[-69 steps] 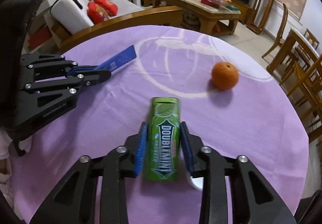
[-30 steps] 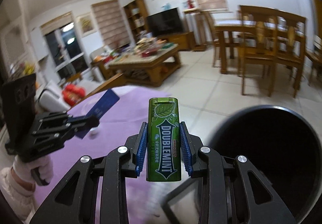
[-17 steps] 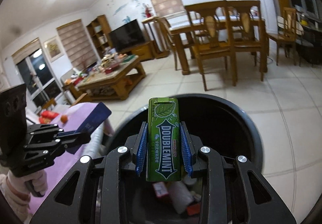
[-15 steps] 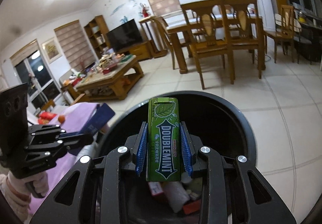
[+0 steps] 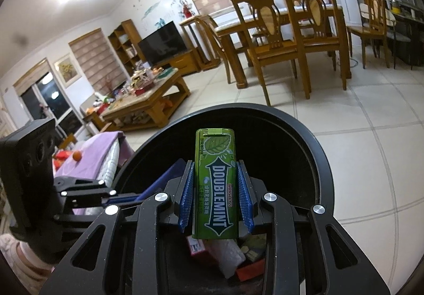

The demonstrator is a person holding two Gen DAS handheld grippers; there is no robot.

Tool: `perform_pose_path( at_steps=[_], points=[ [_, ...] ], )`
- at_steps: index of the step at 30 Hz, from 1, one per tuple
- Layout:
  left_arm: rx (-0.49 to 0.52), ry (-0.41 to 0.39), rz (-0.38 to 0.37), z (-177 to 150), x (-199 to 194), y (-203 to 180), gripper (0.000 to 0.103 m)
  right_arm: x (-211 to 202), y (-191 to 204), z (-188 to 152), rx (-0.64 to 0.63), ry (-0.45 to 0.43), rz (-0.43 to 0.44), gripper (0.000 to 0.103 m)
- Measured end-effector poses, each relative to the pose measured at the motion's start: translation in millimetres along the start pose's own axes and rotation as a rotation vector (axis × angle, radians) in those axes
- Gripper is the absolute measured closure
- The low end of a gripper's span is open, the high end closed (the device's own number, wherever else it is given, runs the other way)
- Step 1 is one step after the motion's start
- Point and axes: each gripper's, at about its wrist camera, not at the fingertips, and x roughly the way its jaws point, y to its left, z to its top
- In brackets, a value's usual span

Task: Collect trash
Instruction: 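Open the left tool to drop the wrapper while the right tool drops the gum pack, then move both open tools back over the table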

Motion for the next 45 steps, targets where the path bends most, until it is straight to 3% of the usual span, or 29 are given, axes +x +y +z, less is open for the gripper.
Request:
perform_pose_path(
  at_steps=[12,13,14,15,17,18,19,21,24,26,37,45],
  points=[
    [0.023,0.007,0.025,6,6,-9,0.092,6,6,3,0.028,0.012,0.023,0.070],
    [0.026,0.009,0.029,5,6,-10,0.091,5,6,4,0.026,0.009,0.026,0.069],
    [0.028,0.009,0.035,6,6,-10,0.088,4,7,5,0.024,0.003,0.034,0.062],
    [0.030,0.009,0.038,5,6,-10,0.080,2,8,6,0.025,-0.002,0.039,0.057],
    [0.034,0.000,0.051,4,4,-12,0.051,-2,10,6,0.024,-0.017,0.042,0.052],
    [0.035,-0.008,0.058,3,3,-13,0.027,-2,11,7,0.021,-0.019,0.046,0.052],
    [0.037,-0.019,0.066,3,1,-13,0.014,-3,13,7,0.019,-0.020,0.048,0.050],
    [0.044,-0.038,0.091,4,-2,-15,0.008,-5,15,7,0.014,-0.028,0.047,0.043],
    [0.053,-0.036,0.105,5,-3,-15,0.006,-7,18,7,0.008,-0.035,0.047,0.042],
    [0.062,-0.037,0.114,5,-2,-18,0.006,-8,19,6,0.012,-0.038,0.047,0.030],
    [0.103,-0.046,0.135,3,-6,-26,0.005,-14,20,0,0.058,-0.057,0.066,0.007],
    [0.095,-0.069,0.151,-3,-24,-19,0.005,-16,24,-2,0.087,-0.062,0.064,0.006]
  ],
)
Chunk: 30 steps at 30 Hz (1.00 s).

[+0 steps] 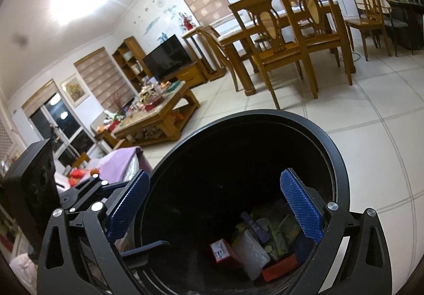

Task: Collect trash
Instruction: 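Move both open tools back over the table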

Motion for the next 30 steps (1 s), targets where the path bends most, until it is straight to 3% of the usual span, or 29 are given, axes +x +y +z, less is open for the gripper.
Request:
perform_pose_path(
  at_steps=[14,22,30],
  points=[
    [-0.085,-0.051,0.061,-31,-51,59,0.005,24,50,-8,-0.034,0.051,0.015,0.006],
    [-0.291,-0.077,0.176,-74,-96,156,0.005,63,115,-18,-0.133,0.160,0.074,0.006],
    [-0.495,-0.086,0.303,-124,-141,259,0.005,110,226,-45,-0.351,0.269,0.158,0.006]
  ],
)
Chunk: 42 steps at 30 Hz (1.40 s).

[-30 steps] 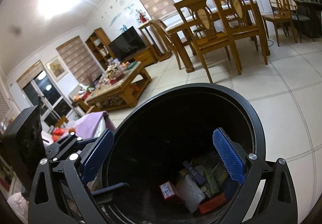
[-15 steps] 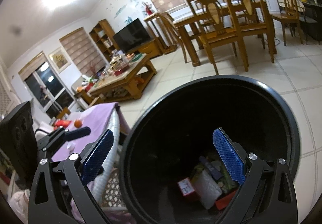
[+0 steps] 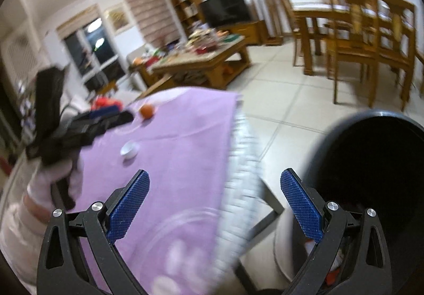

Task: Collect trash
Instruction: 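Move both open tools back over the table, then grasp the orange with the left tool while the right tool grasps the white cup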

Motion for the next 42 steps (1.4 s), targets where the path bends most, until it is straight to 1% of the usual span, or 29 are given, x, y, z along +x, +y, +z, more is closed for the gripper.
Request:
perform_pose_path(
  at_steps=[3,6,10,15,21,22,23,24,25,26,27,28,29,31,34,36,39,41,42],
  points=[
    [-0.063,0.022,0.031,2,8,34,0.005,19,31,7,-0.053,0.021,0.033,0.006],
    [-0.084,0.053,0.055,4,19,50,0.005,37,58,12,-0.096,0.042,0.054,0.006],
    [-0.080,0.085,0.077,9,36,60,0.005,62,88,16,-0.154,0.077,0.072,0.006],
    [-0.089,0.124,0.086,5,51,73,0.006,89,124,20,-0.237,0.120,0.072,0.006],
    [-0.118,0.170,0.088,4,68,82,0.007,129,150,25,-0.302,0.180,0.082,0.016],
    [-0.120,0.174,0.092,4,71,83,0.009,137,155,26,-0.311,0.190,0.078,0.018],
    [-0.128,0.191,0.085,3,75,86,0.015,144,158,27,-0.314,0.196,0.077,0.020],
    [-0.126,0.184,0.092,4,74,84,0.022,149,161,29,-0.315,0.203,0.078,0.021],
    [-0.123,0.176,0.085,6,72,85,0.039,155,164,30,-0.316,0.210,0.079,0.023],
    [-0.111,0.178,0.103,6,72,83,0.043,159,167,31,-0.318,0.215,0.079,0.025],
    [-0.099,0.180,0.118,7,73,83,0.053,166,171,31,-0.321,0.223,0.077,0.026],
    [-0.093,0.179,0.120,7,73,83,0.060,171,174,32,-0.323,0.230,0.076,0.026],
    [-0.096,0.176,0.106,6,71,84,0.063,176,176,32,-0.325,0.237,0.072,0.027],
    [-0.107,0.170,0.088,6,70,88,0.066,185,179,33,-0.325,0.249,0.063,0.027],
    [-0.129,0.157,0.073,5,66,94,0.067,195,180,33,-0.332,0.261,0.042,0.034],
    [-0.141,0.137,0.065,5,64,99,0.067,197,180,32,-0.337,0.251,0.034,0.037],
    [-0.152,0.130,0.060,2,58,102,0.067,200,180,33,-0.351,0.248,0.024,0.047],
    [-0.161,0.125,0.059,-1,51,102,0.067,199,179,33,-0.363,0.246,0.016,0.066],
    [-0.163,0.119,0.060,-1,47,103,0.067,199,179,33,-0.368,0.245,0.009,0.066]
  ],
)
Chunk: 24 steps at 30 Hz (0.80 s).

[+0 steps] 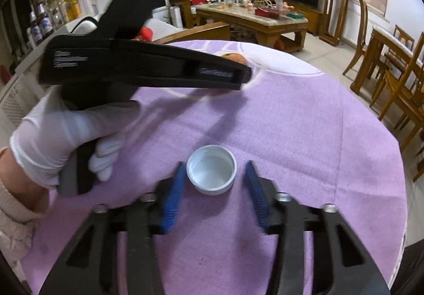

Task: Collect trash
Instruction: 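Grasp the orange with the left tool while the right tool grasps the white cup, then carry the orange and white cup over the black bin with both tools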

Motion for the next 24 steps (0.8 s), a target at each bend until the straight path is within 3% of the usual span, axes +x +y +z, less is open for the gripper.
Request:
perform_pose_path(
  at_steps=[8,11,19,24],
  points=[
    [0.034,-0.095,0.013,-14,-56,-14,0.066,-16,-20,-15,0.100,-0.015,0.083,0.067],
    [0.060,-0.126,0.001,-20,-73,-30,0.066,-41,-38,-27,0.184,-0.074,0.143,0.067],
    [0.165,-0.215,-0.055,-30,-115,-99,0.066,-125,-86,-76,0.300,-0.240,0.123,0.067],
    [0.244,-0.227,-0.111,-36,-116,-153,0.066,-183,-140,-125,0.428,-0.350,0.076,0.067]
  ],
)
